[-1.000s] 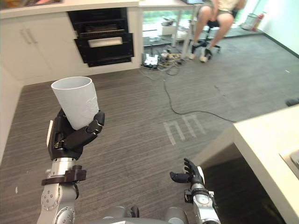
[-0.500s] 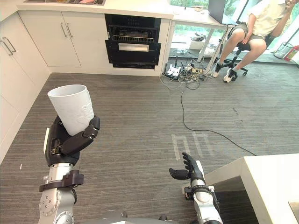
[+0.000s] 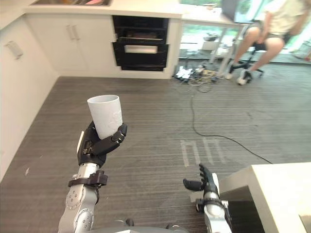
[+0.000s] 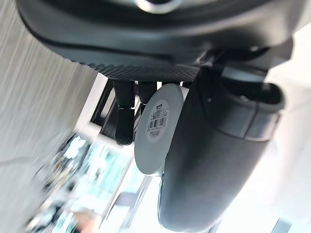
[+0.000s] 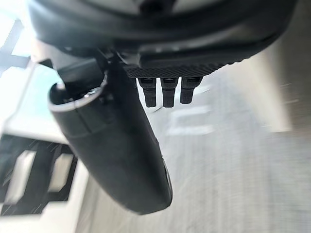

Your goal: Walk over to the sink, pick up the cup, carry it to the dishwasher, place the cup inside the dishwasher, then close the dishwasher door

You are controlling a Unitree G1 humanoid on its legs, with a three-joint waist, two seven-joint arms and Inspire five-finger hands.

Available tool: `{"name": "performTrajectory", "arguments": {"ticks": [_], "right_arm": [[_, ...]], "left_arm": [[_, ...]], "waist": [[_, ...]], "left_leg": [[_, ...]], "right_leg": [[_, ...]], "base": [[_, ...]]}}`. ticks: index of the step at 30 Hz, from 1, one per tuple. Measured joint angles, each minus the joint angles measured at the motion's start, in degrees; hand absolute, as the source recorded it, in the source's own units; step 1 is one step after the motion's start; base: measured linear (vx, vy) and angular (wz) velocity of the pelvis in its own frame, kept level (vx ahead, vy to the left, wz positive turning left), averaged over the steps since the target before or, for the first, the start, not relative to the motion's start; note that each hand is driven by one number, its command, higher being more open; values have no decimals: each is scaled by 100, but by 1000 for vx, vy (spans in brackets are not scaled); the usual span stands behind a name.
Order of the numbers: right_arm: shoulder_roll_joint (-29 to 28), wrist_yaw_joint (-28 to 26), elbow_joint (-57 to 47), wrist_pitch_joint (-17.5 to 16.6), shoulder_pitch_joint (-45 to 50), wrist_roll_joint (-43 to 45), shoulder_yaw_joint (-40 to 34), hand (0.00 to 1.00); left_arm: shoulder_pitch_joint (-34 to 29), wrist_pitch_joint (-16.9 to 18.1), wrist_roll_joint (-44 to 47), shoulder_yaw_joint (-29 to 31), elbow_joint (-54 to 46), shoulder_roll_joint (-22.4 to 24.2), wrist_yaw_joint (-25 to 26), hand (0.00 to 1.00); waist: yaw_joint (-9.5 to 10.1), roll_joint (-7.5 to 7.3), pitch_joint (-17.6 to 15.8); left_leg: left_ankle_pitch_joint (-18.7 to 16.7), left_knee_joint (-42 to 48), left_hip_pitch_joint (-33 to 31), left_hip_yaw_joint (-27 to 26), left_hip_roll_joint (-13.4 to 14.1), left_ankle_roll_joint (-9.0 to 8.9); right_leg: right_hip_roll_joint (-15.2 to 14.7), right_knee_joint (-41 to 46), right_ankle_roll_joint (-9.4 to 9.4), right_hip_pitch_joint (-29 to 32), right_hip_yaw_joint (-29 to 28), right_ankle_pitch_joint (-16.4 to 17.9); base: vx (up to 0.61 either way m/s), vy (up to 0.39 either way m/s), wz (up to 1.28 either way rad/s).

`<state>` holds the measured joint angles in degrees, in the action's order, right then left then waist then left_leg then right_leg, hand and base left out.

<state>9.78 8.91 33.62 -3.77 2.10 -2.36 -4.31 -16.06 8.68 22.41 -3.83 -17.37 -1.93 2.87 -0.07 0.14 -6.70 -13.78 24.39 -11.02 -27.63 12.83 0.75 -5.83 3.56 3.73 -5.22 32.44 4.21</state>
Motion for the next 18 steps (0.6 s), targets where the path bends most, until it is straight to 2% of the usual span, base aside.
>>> {"name": "performTrajectory", "arguments": {"ticks": [1,2,3,4,6,7,8,9,10,11,12,13,14,15,16,17,18], "right_arm": [[24,41,-72,-1,-25,3,-17,90],[29,48,-77,-1,-43,3,-29,90],[38,52,-77,0,-77,4,-59,90],[22,51,-76,2,-129,3,-66,90],[-41,35,-71,2,-218,1,-65,90],[-98,29,-66,1,-301,2,-64,90],[-98,24,-61,3,-323,0,-62,90],[-95,23,-60,9,-350,-4,-64,90],[-99,23,-56,24,-363,-4,-64,90],[-111,22,-52,32,-359,-4,-64,90],[-138,12,-52,39,-353,-4,-63,90],[-152,7,-53,40,-352,-4,-58,90],[-158,1,-59,39,-349,-3,-40,90],[-158,-1,-71,38,-348,-3,-40,90],[-156,3,-97,34,-350,-2,-41,90],[-144,6,-103,33,-346,-2,-43,90],[-143,6,-102,34,-343,-2,-42,90]], "left_arm": [[-2,1,0,-3,-5,-20,14,30],[-4,1,0,-6,-15,-30,19,30],[-13,1,0,-6,-33,-42,38,30],[-66,2,7,4,-46,-42,77,30],[-178,20,11,30,-75,-88,147,30],[-273,35,16,-4,-97,-154,150,30],[-289,34,16,-38,-98,-161,150,30],[-292,34,17,-121,-110,-175,150,30],[-300,34,17,-224,-116,-179,150,30],[-298,34,17,-284,-116,-191,149,30],[-297,34,13,-404,-116,-258,149,30],[-297,35,12,-487,-119,-295,143,30],[-294,36,11,-555,-120,-296,140,30],[-279,37,11,-569,-120,-292,134,30],[-201,38,13,-630,-117,-293,107,30],[-27,42,15,-681,-65,-315,101,30],[71,43,15,-702,-32,-330,98,30]], "waist": [[-12,23,-14],[-21,17,-18],[-20,18,-22],[72,14,-23],[122,19,-25],[127,20,-25],[116,24,-27],[102,5,-39],[31,3,-58],[-14,10,-73],[-116,26,-125],[-154,35,-178],[-168,46,-200],[-175,55,-206],[-228,102,-234],[-246,172,-277],[-250,194,-300]], "left_leg": [[-1,116,-7,-547,215,6],[-1,146,-10,-780,279,14],[44,161,-37,-928,268,60],[14,195,-90,-822,114,51],[-205,351,-108,-726,-10,105],[-430,585,-115,-642,-121,192],[-515,654,-111,-615,-173,225],[-683,699,-69,-541,-330,315],[-839,665,44,-407,-496,440],[-884,639,112,-339,-542,464],[-920,493,314,-213,-620,467],[-897,321,525,-169,-669,408],[-843,102,778,-109,-736,311],[-836,-11,881,-67,-766,293],[-817,-203,1048,46,-801,247],[-806,-452,1257,179,-813,158],[-796,-584,1376,246,-834,110]], "right_leg": [[-115,130,54,-10,277,127],[-194,227,88,-3,426,196],[-382,460,212,36,675,337],[-562,617,314,41,800,411],[-800,955,457,40,891,556],[-1159,1716,474,156,847,774],[-1328,2076,414,247,795,820],[-1684,2939,30,555,557,833],[-1880,3831,-388,992,-165,693],[-1792,4213,-303,1215,-632,787],[-1485,4621,-214,1556,-1192,1022],[-1266,4632,-248,1768,-1304,1150],[-1037,4405,-338,2048,-1212,1240],[-946,4212,-361,2195,-1113,1257],[-753,3614,-347,2466,-884,1234],[-528,2626,-237,2649,-712,980],[-440,2136,-197,2728,-650,749]], "base": [[-47,162,118],[7,160,137],[35,237,110],[51,250,94],[128,296,45],[181,267,35],[212,271,42],[213,290,45],[228,286,48],[277,240,61],[333,178,57],[413,186,57],[359,134,34],[382,101,39],[412,67,51],[427,57,57],[476,49,67]]}}
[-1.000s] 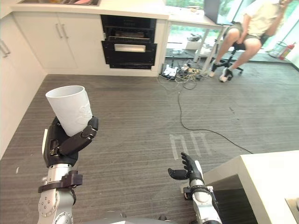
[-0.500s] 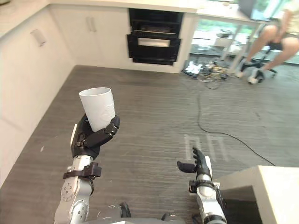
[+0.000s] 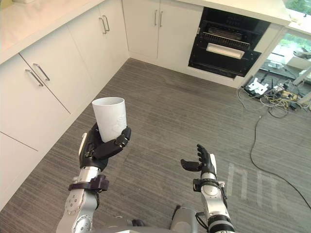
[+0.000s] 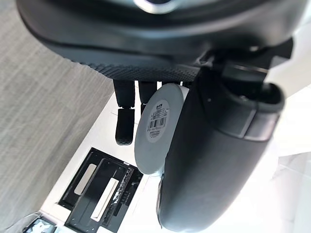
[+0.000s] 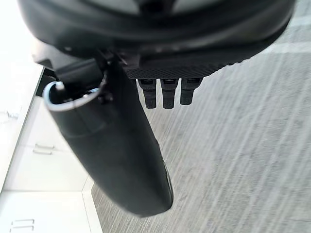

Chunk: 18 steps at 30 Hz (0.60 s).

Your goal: Walk over to the sink, pick up the cup, carry it to the dishwasher, place the cup inside the dishwasher, then close the dishwasher door

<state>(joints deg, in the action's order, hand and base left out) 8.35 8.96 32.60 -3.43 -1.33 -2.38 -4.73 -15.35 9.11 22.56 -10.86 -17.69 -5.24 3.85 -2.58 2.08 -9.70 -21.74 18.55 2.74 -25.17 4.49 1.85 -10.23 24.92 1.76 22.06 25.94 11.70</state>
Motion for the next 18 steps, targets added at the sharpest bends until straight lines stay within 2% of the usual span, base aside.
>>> {"name": "performTrajectory", "arguments": {"ticks": [1,2,3,4,5,6,7,8,9,10,11,12,13,14,15,16,17,18], "right_arm": [[-7,-3,-6,5,22,-2,16,90],[-8,-10,-50,17,40,-5,62,90],[-10,-26,-89,20,61,-9,67,90],[43,-49,-254,32,154,-19,57,90],[38,-66,-332,44,154,-26,56,90],[85,-104,-521,56,238,-32,52,90],[193,-145,-577,36,312,-59,64,90],[173,-149,-605,38,369,-63,78,90],[160,-78,-740,10,441,-59,173,90],[209,-40,-709,7,349,-53,159,90],[158,17,-631,12,191,-47,188,90],[112,26,-628,12,139,-41,275,90],[82,29,-621,11,124,2,335,90],[69,27,-611,11,124,4,367,90],[64,28,-606,2,107,3,405,90],[82,33,-588,0,54,2,402,90],[89,45,-532,-6,5,2,395,90],[85,45,-466,-8,-1,2,414,90]], "left_arm": [[196,0,-1,-39,78,-35,0,30],[319,6,-2,-41,96,-43,-4,30],[353,10,-3,-43,103,-36,-15,30],[392,24,-4,-50,192,15,-67,30],[407,25,-4,-33,210,55,-70,30],[530,13,-3,-29,409,150,-68,30],[577,10,-1,-17,710,271,-69,30],[496,-8,2,-6,708,282,-67,30],[460,61,0,-51,655,195,-133,30],[439,65,1,-97,618,184,-155,30],[448,55,2,-89,611,121,-182,30],[445,44,2,-75,612,77,-179,30],[404,38,3,-73,612,39,-176,30],[366,39,3,-69,612,28,-176,30],[311,37,4,-51,611,30,-175,30],[304,37,-1,-24,608,56,-176,30],[290,37,-1,24,597,87,-176,30],[238,34,-3,54,593,115,-166,30]], "waist": [[-43,8,-6],[-80,20,-1],[-120,51,18],[-121,362,137],[-104,458,134],[-139,470,69],[-202,427,-43],[-97,560,64],[-51,533,-33],[109,690,-17],[194,604,-82],[212,458,-178],[298,259,-281],[343,189,-287],[411,130,-284],[444,121,-285],[492,99,-288],[533,66,-247]], "left_leg": [[27,-305,277,165,-87,-119],[14,-557,565,314,-116,-262],[-17,-597,659,439,-73,-332],[-130,-479,682,638,222,-536],[-113,-239,648,734,404,-592],[197,507,524,935,486,-895],[793,1604,438,781,585,-913],[1138,2400,232,645,893,-864],[1206,4044,-273,397,1501,-474],[973,4798,-754,416,1806,-231],[675,5123,-1386,403,1873,-63],[445,4957,-1771,376,1805,-10],[260,4343,-2126,374,1666,-40],[228,3889,-2265,416,1570,-89],[292,2762,-2528,629,1313,-199],[618,1548,-2709,962,1034,-357],[1457,696,-2689,1202,819,-385],[2181,353,-2526,1251,701,-347]], "right_leg": [[88,-591,-38,189,36,-625],[185,-742,-231,260,33,-1204],[283,-745,-473,251,-32,-1517],[553,-732,-546,164,-61,-1837],[579,-658,-578,76,-36,-1700],[334,92,-683,77,-44,-1245],[166,1065,-643,164,230,-691],[444,532,-548,-104,319,-745],[838,-128,-758,-596,325,-663],[1093,-321,-765,-797,119,-586],[1168,-512,-773,-1045,-148,-452],[1131,-713,-724,-1311,-295,-423],[1069,-971,-630,-1703,-533,-382],[1022,-1064,-565,-1854,-649,-348],[907,-1189,-359,-2127,-823,-264],[778,-1227,-91,-2334,-984,-156],[674,-1216,159,-2480,-1119,-32],[601,-1252,260,-2589,-1231,30]], "base": [[692,31,69],[600,24,71],[653,-16,58],[405,-18,29],[812,-32,32],[788,-62,36],[721,-168,22],[412,-309,-6],[352,-239,-73],[381,-103,-93],[509,101,-93],[556,125,-75],[566,121,-54],[551,160,-70],[661,315,-67],[682,381,-73],[592,378,-62],[531,325,-42]]}}
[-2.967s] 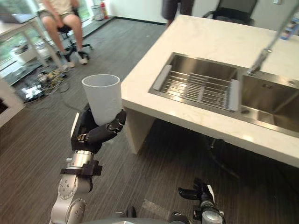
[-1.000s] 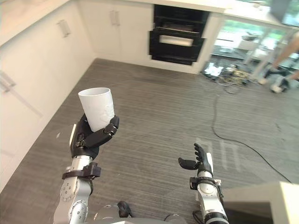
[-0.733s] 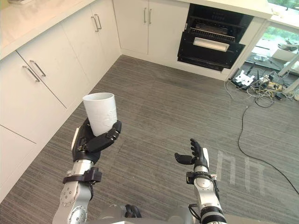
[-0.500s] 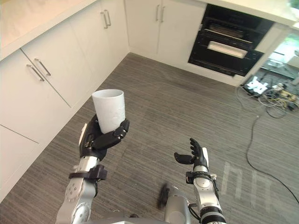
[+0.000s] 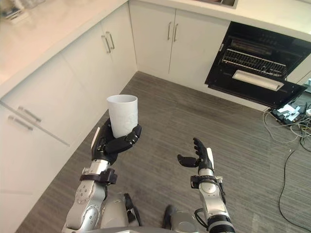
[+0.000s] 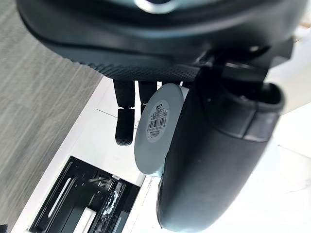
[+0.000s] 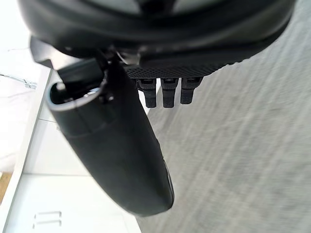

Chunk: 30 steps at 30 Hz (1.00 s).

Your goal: Walk over to the sink, pick up the cup, carry it to the dishwasher, place the cup inside the dishwasher, then close the dishwasher door

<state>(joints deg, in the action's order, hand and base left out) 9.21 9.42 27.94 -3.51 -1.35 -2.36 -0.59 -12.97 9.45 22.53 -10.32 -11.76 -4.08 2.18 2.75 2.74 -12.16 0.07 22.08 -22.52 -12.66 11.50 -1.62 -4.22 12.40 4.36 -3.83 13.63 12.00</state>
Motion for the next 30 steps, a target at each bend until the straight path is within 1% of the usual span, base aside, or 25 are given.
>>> {"name": "performTrajectory", "arguments": {"ticks": [1,4,5,6,7,8,10,12,14,15,16,17,18,19,20,21,22,23,24,25,26,27,28,29,30], "right_arm": [[-113,16,126,11,-22,4,29,90],[-197,-22,85,0,-38,2,38,90],[-227,-23,87,-5,-20,1,38,90],[-274,-22,93,-5,-14,0,33,90],[-376,-22,94,-5,4,-2,34,90],[-472,-23,93,-6,12,-6,35,90],[-542,-24,93,-7,2,-7,44,90],[-553,-31,92,-7,-4,-13,100,90],[-566,-50,84,-7,-9,-24,137,90],[-564,-53,47,-6,-13,-25,145,90],[-563,-51,-28,-4,-13,-28,150,90],[-555,-50,-78,-4,-9,-50,160,90],[-505,-48,-227,7,79,-138,164,90],[-418,-50,-331,12,157,-171,159,90],[-365,-67,-540,22,200,-182,153,90],[-346,-70,-698,23,236,-181,132,90],[-285,-66,-1031,22,331,-180,102,90],[-254,-53,-1154,18,372,-179,101,90],[-263,-21,-1333,8,410,-175,90,90],[-265,50,-1536,-53,412,-168,55,90],[-272,96,-1715,-190,404,-154,-29,90],[-274,114,-1783,-242,389,-128,-47,90],[-276,152,-1833,-311,329,-110,-59,90],[-318,184,-1843,-312,281,-103,-63,90],[-327,195,-1847,-314,281,-90,-64,90]], "left_arm": [[-8,-22,-5,59,-23,-61,20,30],[38,-35,-5,294,-219,-61,60,30],[-20,-35,-7,290,-232,-68,71,30],[-55,-34,-8,274,-241,-97,71,30],[-128,-36,-10,222,-247,-210,71,30],[-218,-41,-12,170,-248,-349,73,30],[-323,-43,-12,95,-251,-411,91,30],[-340,-42,-13,13,-262,-402,96,30],[-301,-41,-15,-75,-261,-409,94,30],[-227,-41,-15,-128,-258,-407,93,30],[-120,-40,-18,-158,-257,-403,92,30],[-74,-39,-19,-165,-253,-404,92,30],[-32,-40,-32,-173,-184,-369,90,30],[-21,-54,-88,-220,-81,-285,88,30],[1,-54,-168,-229,-51,-191,91,30],[74,-53,-194,-216,-5,-133,92,30],[211,-63,-234,-190,215,2,92,30],[227,-63,-237,-191,303,31,92,30],[245,-64,-239,-209,384,61,91,30],[233,-64,-248,-275,391,47,55,30],[244,-61,-265,-309,376,50,-5,30],[243,-59,-286,-308,354,52,-19,30],[257,-56,-301,-299,336,47,-23,30],[279,-56,-301,-287,338,12,-21,30],[279,-59,-311,-290,348,6,-19,30]], "waist": [[-41,-265,81],[4,-393,91],[28,-342,104],[17,-352,94],[-3,-453,102],[-73,-525,142],[-127,-511,134],[-220,-490,124],[-298,-449,106],[-338,-450,110],[-372,-467,124],[-387,-495,141],[-529,-431,228],[-546,-192,366],[-528,21,440],[-521,80,426],[-518,154,418],[-495,188,422],[-484,211,411],[-485,188,401],[-487,189,404],[-468,197,409],[-375,195,398],[-301,88,329],[-301,69,312]], "left_leg": [[130,-54,159,-134,-318,363],[-787,805,131,-92,-453,536],[-1186,903,364,-116,-407,465],[-1322,877,528,-137,-411,457],[-1510,785,884,-245,-479,470],[-1651,665,1198,-343,-551,489],[-1745,230,1795,-495,-604,465],[-1796,-187,2325,-590,-643,389],[-1843,-584,2829,-718,-657,286],[-1893,-831,3148,-807,-656,182],[-1984,-1000,3411,-850,-693,23],[-2045,-1051,3557,-855,-743,-78],[-2161,-1052,3766,-736,-711,-266],[-2197,-899,3791,-674,-516,-329],[-2160,-166,3568,-602,-200,-388],[-2047,424,3371,-554,-37,-515],[-1130,2074,2841,-402,303,-620],[-991,2685,2637,-342,443,-681],[-1139,3481,2337,-287,586,-674],[-1385,4009,1928,-243,624,-528],[-1596,4061,1514,-261,627,-373],[-1691,3967,1302,-265,640,-325],[-1810,3636,911,-212,630,-165],[-1845,3044,672,-15,428,-124],[-1830,2592,555,165,292,-140]], "right_leg": [[-309,-275,19,-239,-62,1],[-444,-522,150,-700,67,-406],[-525,287,214,-505,18,-365],[-627,953,220,-288,-56,-362],[-929,2513,315,297,-219,-534],[-1087,3765,213,929,-381,-429],[-1065,4410,12,1602,-351,-156],[-975,4060,-154,2067,26,34],[-819,2932,-250,2380,511,80],[-657,1809,-356,2469,874,-124],[-463,803,-448,2509,1121,-556],[-391,458,-579,2552,1192,-877],[-321,530,-939,2519,1034,-1736],[-161,712,-951,2530,1060,-1719],[53,769,-998,2427,1038,-1497],[127,801,-1012,2342,1036,-1371],[310,662,-1018,1933,927,-1143],[398,493,-1012,1675,850,-1123],[515,187,-1011,1274,711,-1118],[550,-143,-1010,822,536,-1118],[533,-366,-1010,524,370,-1118],[520,-430,-1008,436,282,-1120],[483,-501,-993,284,56,-1108],[304,-567,-757,85,-154,-981],[220,-557,-601,18,-240,-923]], "base": [[534,291,-12],[616,293,2],[476,237,-13],[439,247,-22],[515,222,-20],[519,177,-22],[447,75,-28],[463,35,-24],[487,13,-23],[530,-16,-22],[552,-27,-17],[605,-42,10],[668,-61,9],[830,-87,-9],[693,-92,-31],[662,-102,-46],[620,-78,-39],[603,-43,-51],[546,30,-56],[504,88,-65],[486,109,-63],[551,211,-81],[504,280,-96],[476,312,-89],[332,344,-71]]}}
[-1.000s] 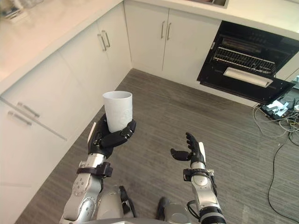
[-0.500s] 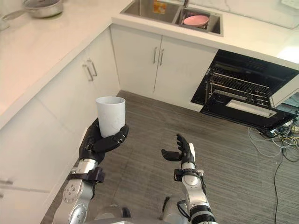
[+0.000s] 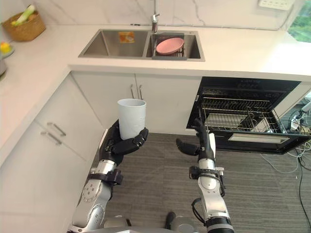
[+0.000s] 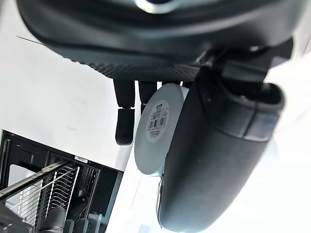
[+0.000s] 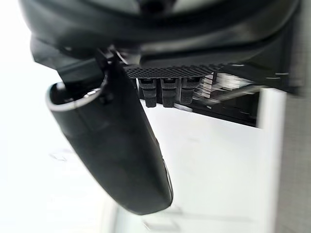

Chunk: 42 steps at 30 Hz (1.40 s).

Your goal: Walk over to the sink, pick up the cup, carry it to the dishwasher, place the cup inside the dishwasher, then close the dishwasher door

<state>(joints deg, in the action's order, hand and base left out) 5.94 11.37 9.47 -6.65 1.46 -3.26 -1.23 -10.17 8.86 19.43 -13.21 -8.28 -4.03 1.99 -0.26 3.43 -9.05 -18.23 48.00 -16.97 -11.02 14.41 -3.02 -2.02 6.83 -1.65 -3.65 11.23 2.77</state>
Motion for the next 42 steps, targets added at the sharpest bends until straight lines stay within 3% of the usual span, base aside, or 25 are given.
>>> {"name": "performTrajectory", "arguments": {"ticks": [1,2,3,4,6,8,9,11,12,13,16,18,19,20,21,24,25,27,28,30,32,33,34,37,42], "right_arm": [[4,-2,0,-21,9,153,3,90],[21,-2,-17,-29,19,232,7,90],[-79,0,26,-23,34,270,28,90],[-260,-11,-48,-5,170,386,117,90],[-339,-66,-342,-20,261,440,234,90],[-403,-194,-497,-45,267,515,336,90],[-465,-292,-563,-53,240,597,452,90],[-551,-354,-561,-64,237,612,460,90],[-587,-404,-561,-64,225,647,498,90],[-585,-427,-564,-67,188,652,543,90],[-585,-513,-567,-131,-89,684,700,90],[-581,-548,-572,-133,-264,819,817,90],[-484,-548,-623,-143,-298,868,932,90],[-347,-556,-667,-144,-321,872,1000,90],[-294,-572,-694,-145,-331,873,1025,90],[-153,-608,-823,-144,-282,910,889,90],[-79,-632,-876,-148,-274,1017,893,90],[-58,-665,-1112,-165,-174,1120,946,90],[-43,-699,-1273,-231,-110,1205,941,90],[-50,-746,-1346,-311,-100,1349,938,90],[-46,-878,-1329,-311,-88,1540,962,90],[19,-963,-1313,-318,-91,1692,1043,90],[46,-1014,-1268,-334,-80,1759,1095,90],[-27,-1317,-1259,-341,-18,2116,1332,90],[-67,-1739,-1332,-337,3,2882,1495,90]], "left_arm": [[-29,-1,-39,-6,-7,6,3,30],[-55,1,-40,6,-10,40,25,30],[-74,-2,-42,25,12,-20,30,30],[-167,-19,-43,95,1,-123,94,30],[-207,-15,-48,141,-43,-180,126,30],[-310,-29,-57,176,-42,-176,162,30],[-432,-34,-111,163,-44,-212,161,30],[-475,-46,-142,121,-43,-283,154,30],[-486,-54,-143,71,-42,-378,150,30],[-485,-51,-142,78,-55,-396,146,30],[-458,-28,-141,160,-86,-381,142,30],[-462,-31,-139,241,-78,-380,141,30],[-440,-31,-140,295,25,-315,138,30],[-432,-57,-139,315,50,-201,149,30],[-403,-55,-140,310,49,-169,147,30],[-201,-53,-147,196,193,-105,46,30],[-168,-53,-148,206,279,-73,38,30],[-158,-52,-150,263,321,-45,38,30],[-112,-49,-150,277,345,-32,54,30],[-6,-41,-154,277,369,-40,68,30],[37,-39,-188,278,384,-39,98,30],[34,-20,-266,287,382,-37,161,30],[30,8,-266,306,402,-44,181,30],[171,20,-268,507,410,-243,278,30],[203,60,-376,621,373,-247,305,30]], "waist": [[-8,33,3],[25,178,-2],[34,84,-31],[8,-134,60],[29,-211,53],[73,-216,53],[86,-253,45],[44,-327,33],[5,-376,61],[1,-398,89],[-31,-436,118],[-34,-475,140],[-55,-334,155],[-26,-201,202],[6,-195,203],[-106,-121,170],[-129,-62,146],[-57,17,132],[-23,47,153],[36,38,147],[94,2,124],[113,71,151],[152,48,156],[55,-237,200],[79,-299,196]], "left_leg": [[210,-1257,-60,459,-219,-80],[1211,-2252,103,780,-252,-230],[1223,-2255,242,650,-349,-112],[1132,-2395,392,469,-561,-69],[798,-1990,342,258,-668,183],[389,-1716,412,-9,-664,258],[242,-1901,728,-378,-682,314],[224,-2104,1048,-594,-747,384],[202,-2388,1436,-797,-774,409],[212,-2596,1650,-935,-767,392],[240,-3029,2069,-1371,-714,339],[175,-3036,2248,-1665,-646,223],[-26,-2947,2402,-1717,-522,-7],[-98,-2859,2455,-1706,-343,-72],[-135,-2863,2478,-1648,-330,-111],[-84,-2142,2490,-1382,-87,-156],[12,-1216,2327,-1322,161,-102],[565,235,1767,-1067,459,-31],[257,555,1333,-791,459,-126],[-92,267,785,-626,398,-35],[-172,-900,547,-312,41,-51],[451,-2108,593,21,-186,-113],[743,-2194,715,6,-248,9],[826,-2392,900,-82,-599,98],[892,-2976,1447,-276,-814,201]], "right_leg": [[-108,77,230,-72,-162,147],[-83,253,521,-81,-400,377],[-217,312,541,-142,-499,437],[-458,261,569,-194,-526,456],[-658,200,721,-241,-603,546],[-801,567,900,-96,-707,671],[-1086,1723,939,468,-300,748],[-1429,2577,878,780,194,786],[-1667,3208,590,1010,845,968],[-1706,3340,432,1156,1199,1072],[-1665,2964,112,1558,2383,1229],[-1270,1781,-162,1679,2979,812],[-893,1159,-435,1520,2919,1],[-543,872,-447,1420,2736,-60],[-458,822,-445,1414,2635,-61],[-168,807,-282,1147,2395,121],[-49,719,-256,913,2282,186],[75,451,-302,633,2029,228],[58,349,-287,571,1920,220],[-17,268,-215,512,1767,183],[-217,229,64,355,1522,104],[-276,274,253,317,1291,107],[-285,287,351,295,1134,117],[-536,-94,537,155,894,-78],[-641,-358,538,-103,711,-222]], "base": [[280,405,-70],[286,427,-72],[299,372,-61],[265,234,-26],[293,233,-39],[265,251,-79],[212,199,-88],[244,134,-68],[283,54,-59],[288,23,-66],[292,-43,-78],[318,-83,-87],[412,-38,-99],[401,-15,-101],[301,18,-103],[229,22,-55],[151,29,-45],[188,65,-58],[201,101,-46],[228,136,-42],[277,263,-61],[184,251,-75],[179,251,-75],[151,186,-26],[68,87,-13]]}}
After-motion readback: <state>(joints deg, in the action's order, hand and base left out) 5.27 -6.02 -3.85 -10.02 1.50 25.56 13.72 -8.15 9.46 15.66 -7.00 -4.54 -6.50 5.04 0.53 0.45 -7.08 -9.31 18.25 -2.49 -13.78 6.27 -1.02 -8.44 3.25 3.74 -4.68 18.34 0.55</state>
